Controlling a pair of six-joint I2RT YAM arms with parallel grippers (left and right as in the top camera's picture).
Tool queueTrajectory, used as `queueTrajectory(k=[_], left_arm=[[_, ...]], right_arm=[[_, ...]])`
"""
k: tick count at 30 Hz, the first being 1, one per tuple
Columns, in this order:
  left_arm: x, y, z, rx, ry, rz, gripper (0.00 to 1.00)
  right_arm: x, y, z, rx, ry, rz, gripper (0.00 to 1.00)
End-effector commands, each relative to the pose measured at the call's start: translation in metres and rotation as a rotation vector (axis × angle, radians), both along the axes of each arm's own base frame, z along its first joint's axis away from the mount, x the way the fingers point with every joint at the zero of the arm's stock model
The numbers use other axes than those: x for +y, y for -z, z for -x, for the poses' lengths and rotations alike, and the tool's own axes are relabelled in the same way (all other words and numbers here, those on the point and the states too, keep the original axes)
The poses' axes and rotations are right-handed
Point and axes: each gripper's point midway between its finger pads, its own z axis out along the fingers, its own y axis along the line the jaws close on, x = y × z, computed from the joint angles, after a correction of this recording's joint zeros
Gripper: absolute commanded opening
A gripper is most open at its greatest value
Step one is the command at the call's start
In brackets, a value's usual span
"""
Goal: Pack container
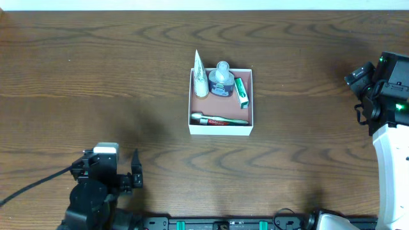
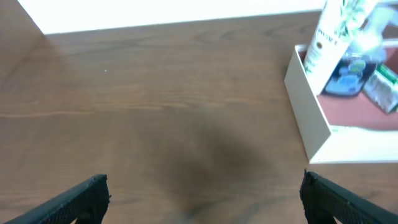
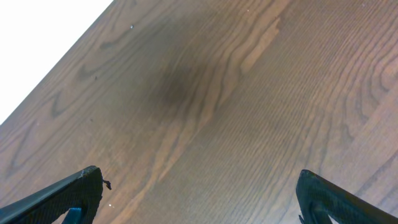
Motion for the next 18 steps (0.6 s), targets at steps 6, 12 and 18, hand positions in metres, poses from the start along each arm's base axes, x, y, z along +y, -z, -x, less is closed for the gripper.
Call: queueTrajectory(k=[6, 12, 18], left_arm=[[-0.003, 0.016, -0.027, -0.178, -0.018, 0.101, 0.98], [-0.007, 0.008, -0.047, -0.386, 0.006, 0.144, 0.98], [-0.009, 0.000, -0.058, -0.538, 0.019, 0.163, 0.98]], right_arm=[[-0.004, -0.004, 0.000, -0.003, 0.013, 0.012, 0.99], [-0.004, -0.004, 0.000, -0.003, 0.013, 0.012, 0.99], [-0.004, -0.004, 0.000, -0.003, 0.013, 0.013, 0.99]])
